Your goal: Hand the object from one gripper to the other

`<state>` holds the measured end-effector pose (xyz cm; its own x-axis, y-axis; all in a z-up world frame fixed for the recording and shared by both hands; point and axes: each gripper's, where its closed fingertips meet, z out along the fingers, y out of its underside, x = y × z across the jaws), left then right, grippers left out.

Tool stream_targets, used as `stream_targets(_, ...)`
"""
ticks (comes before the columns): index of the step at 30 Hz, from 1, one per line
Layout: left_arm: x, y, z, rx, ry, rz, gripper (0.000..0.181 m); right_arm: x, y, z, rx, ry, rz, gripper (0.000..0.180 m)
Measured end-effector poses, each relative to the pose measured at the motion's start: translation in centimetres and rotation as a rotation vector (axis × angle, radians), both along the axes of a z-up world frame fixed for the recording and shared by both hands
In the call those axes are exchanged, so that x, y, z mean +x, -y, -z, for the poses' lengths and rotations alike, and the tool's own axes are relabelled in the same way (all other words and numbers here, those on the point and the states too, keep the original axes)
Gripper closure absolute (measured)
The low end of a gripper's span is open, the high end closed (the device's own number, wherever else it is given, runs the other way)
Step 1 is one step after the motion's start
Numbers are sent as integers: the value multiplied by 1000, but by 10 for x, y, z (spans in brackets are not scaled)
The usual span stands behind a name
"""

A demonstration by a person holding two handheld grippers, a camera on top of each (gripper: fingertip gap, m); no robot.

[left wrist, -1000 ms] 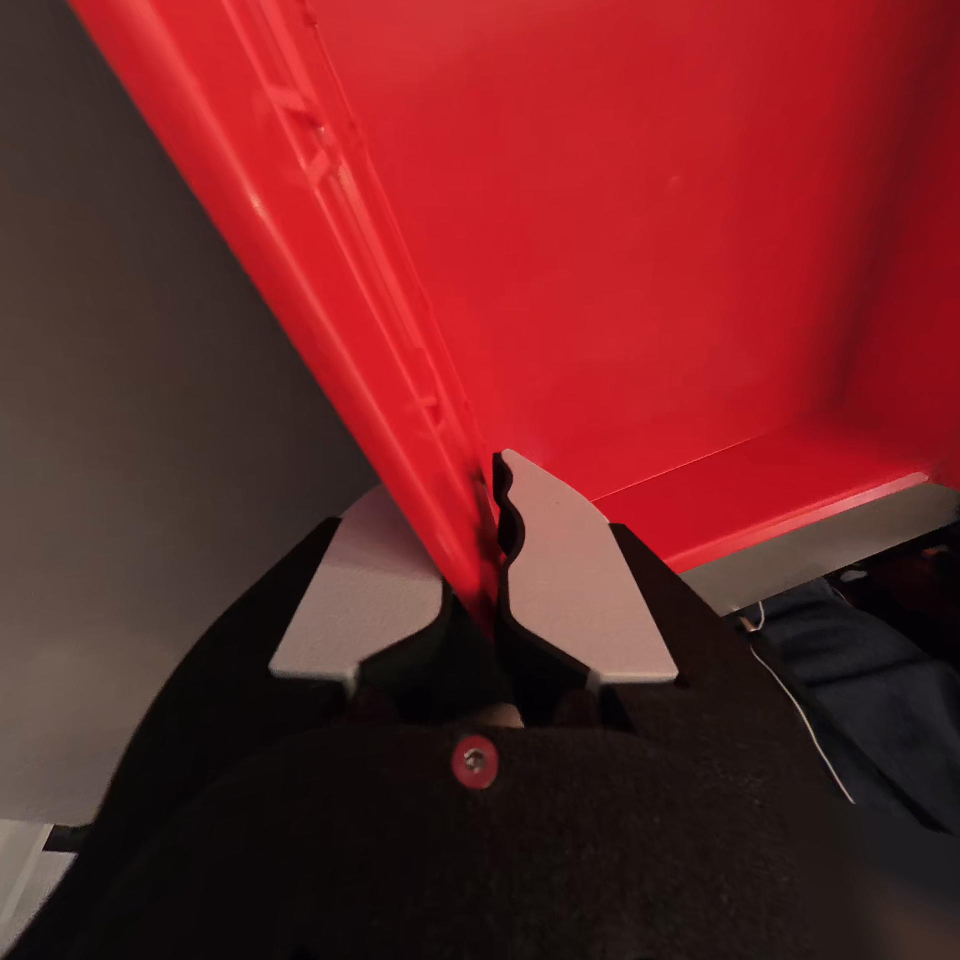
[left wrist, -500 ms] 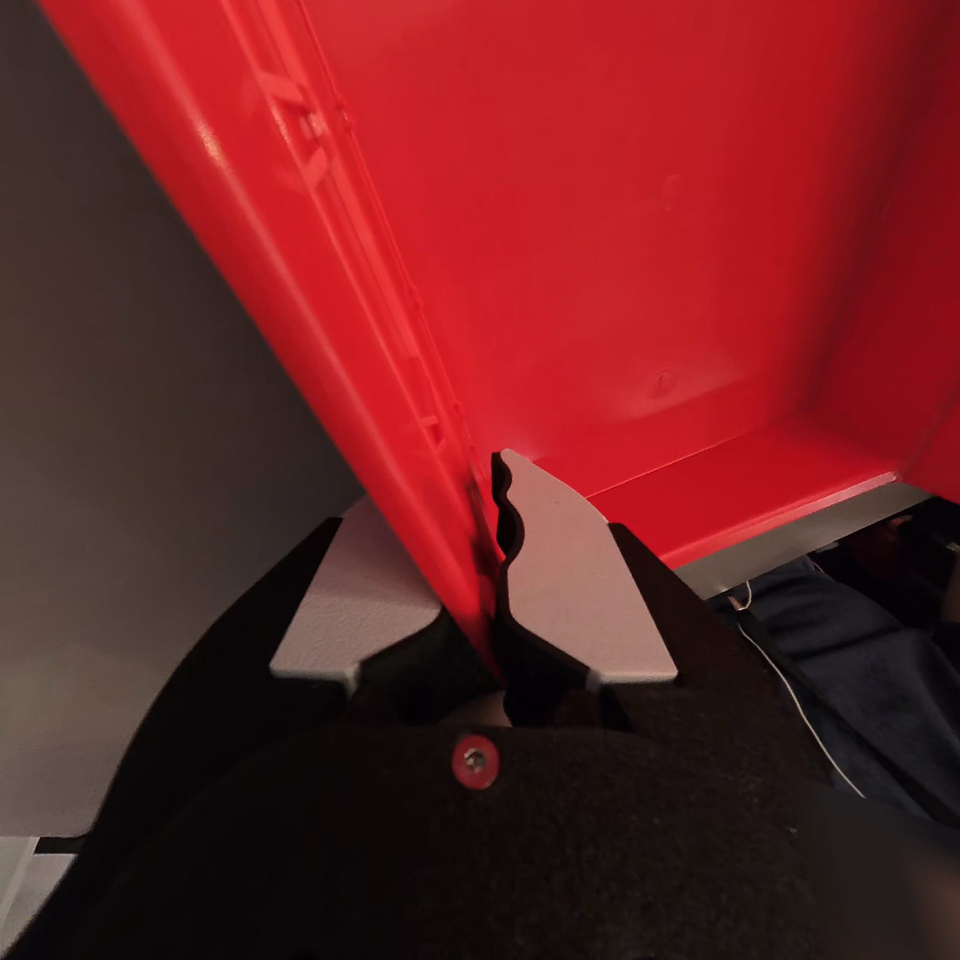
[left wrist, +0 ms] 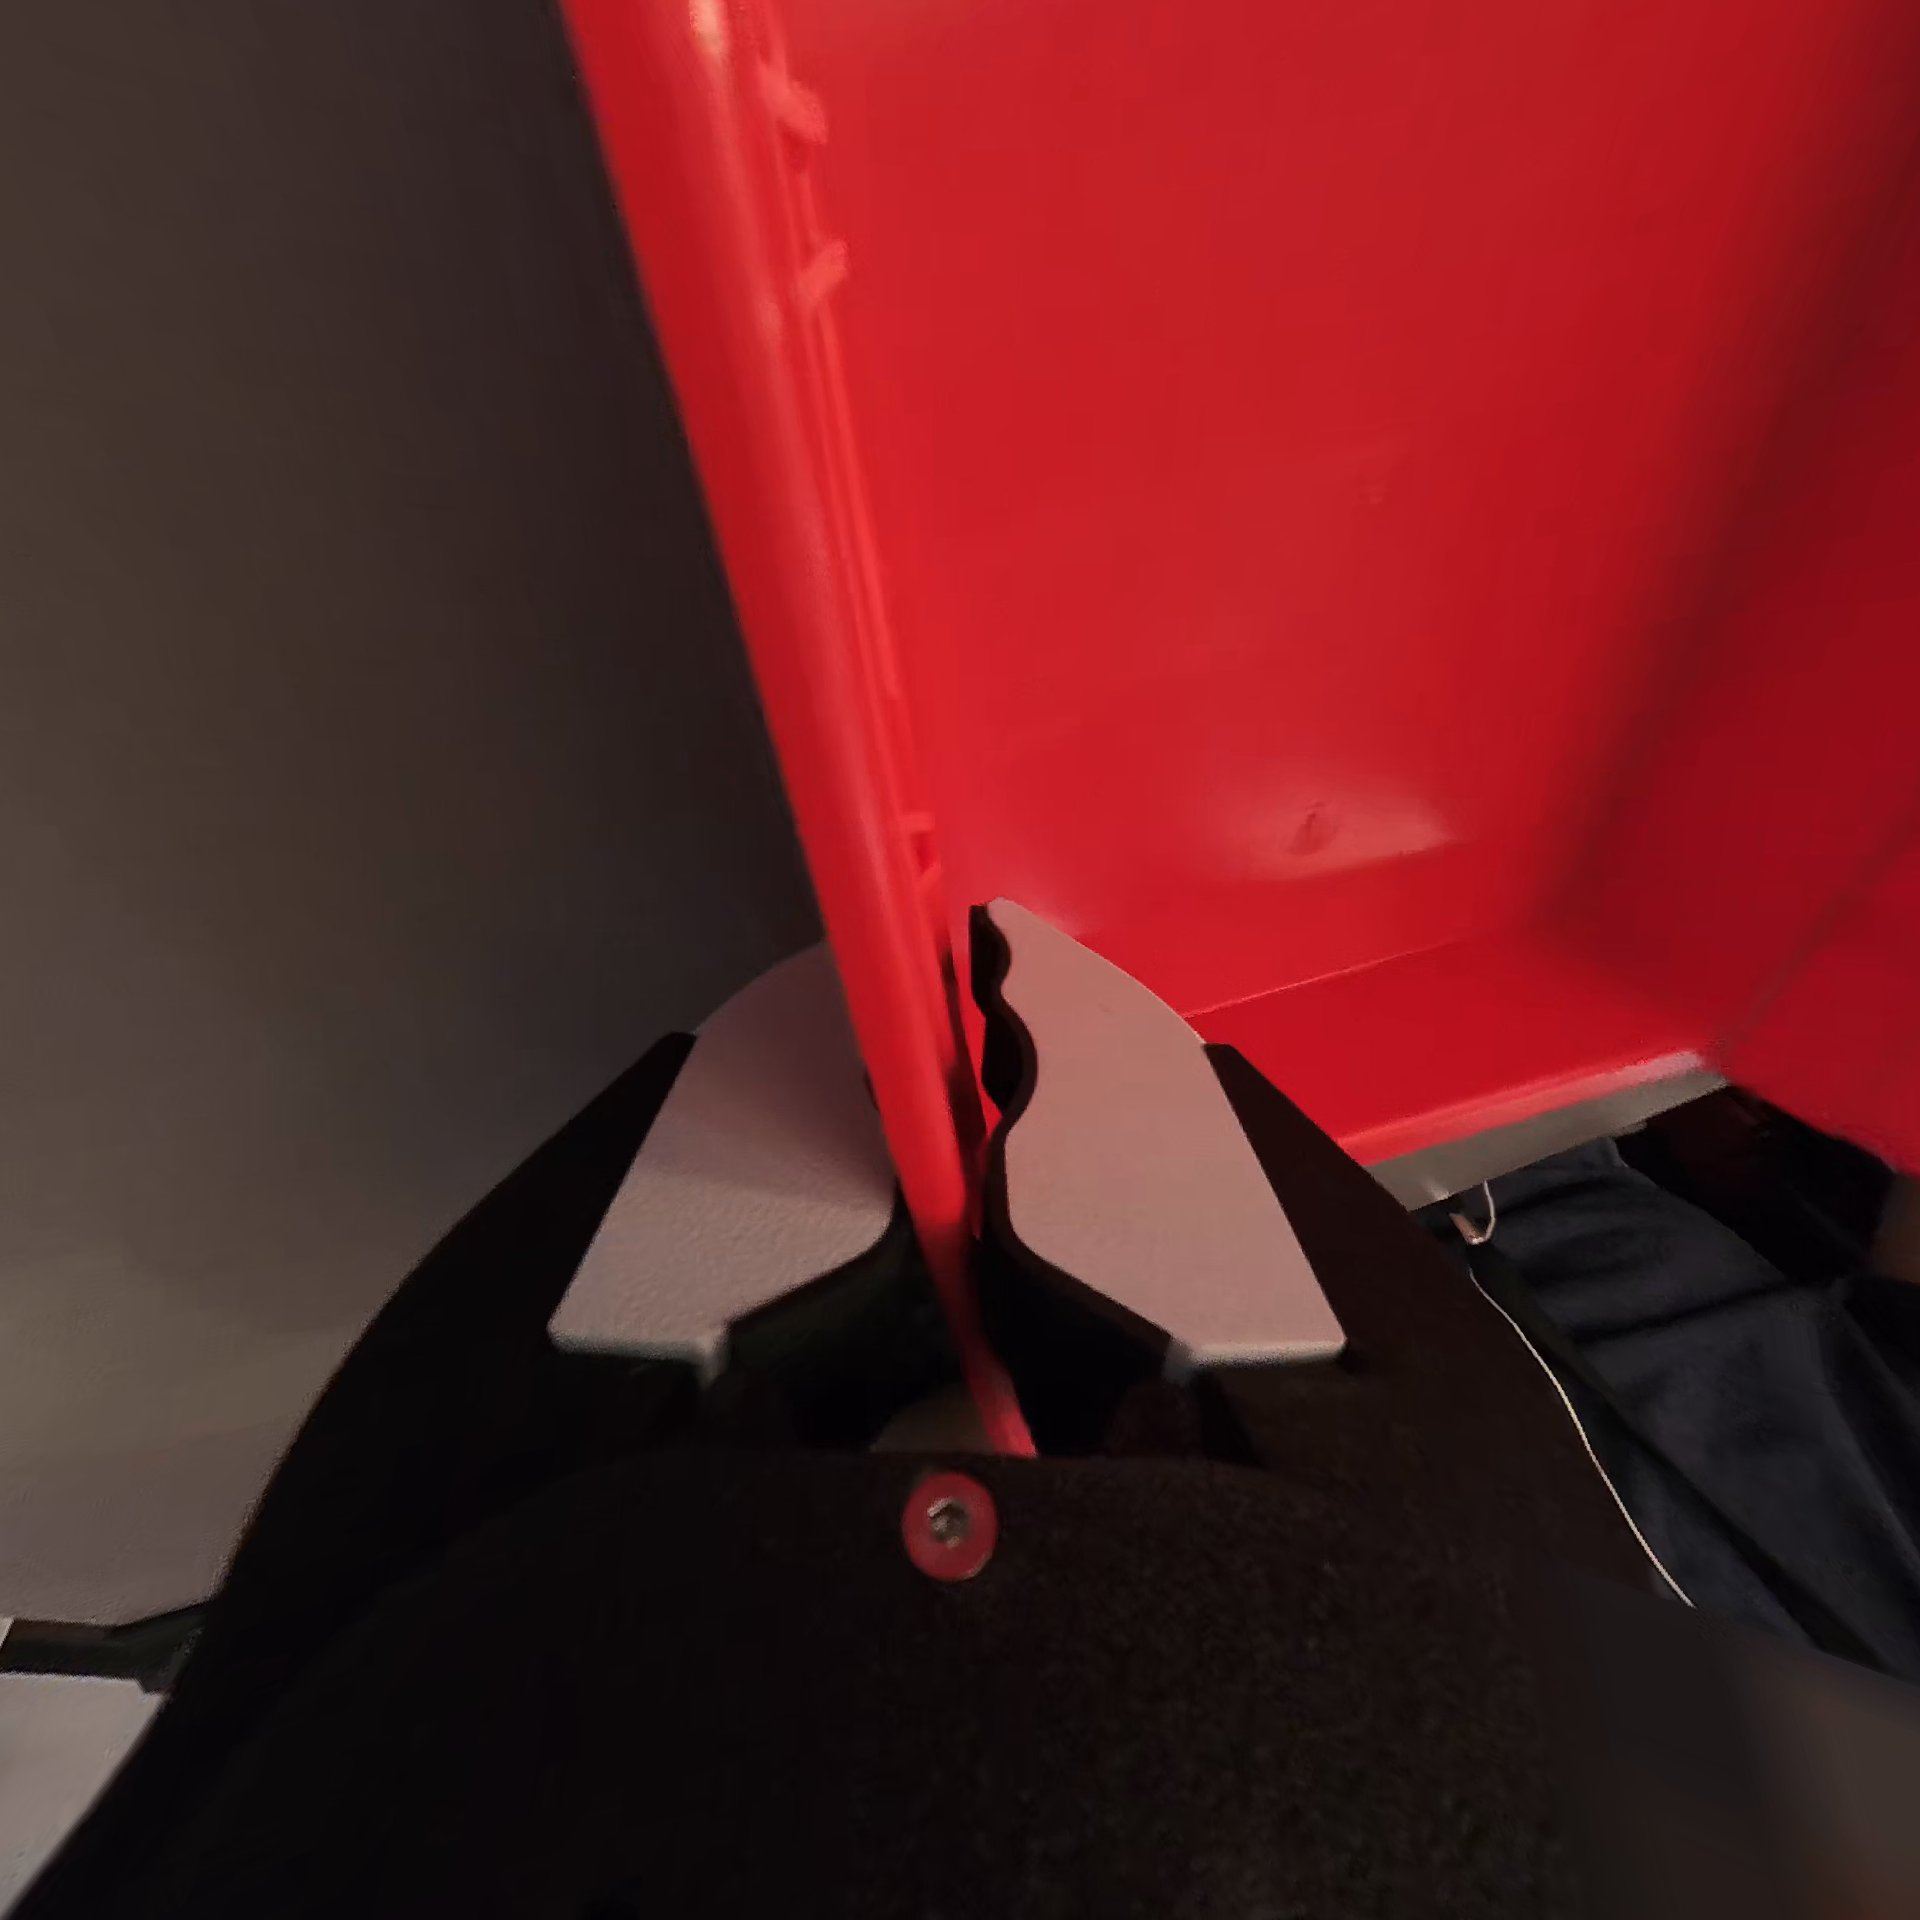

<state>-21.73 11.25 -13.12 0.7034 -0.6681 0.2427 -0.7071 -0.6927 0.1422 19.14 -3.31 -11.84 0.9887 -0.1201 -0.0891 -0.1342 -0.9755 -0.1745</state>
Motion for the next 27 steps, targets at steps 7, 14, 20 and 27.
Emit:
stream_targets(7, -9, -9, 1, 5, 3, -69, 176, 0, 0, -2, 19, -30, 0, 168)
stream_targets(14, -5, -3, 0, 2, 1, -61, 173, -2, 3, 9, -28, -73, 24, 171)
stream_targets(20, -5, 4, 0, -31, 10, -77, 169, -3, 1, 10, -44, -57, 122, 173)
stream_targets(27, -11, 10, 0, -59, -9, -88, 171, -8, -6, 10, -29, -54, 81, 173)
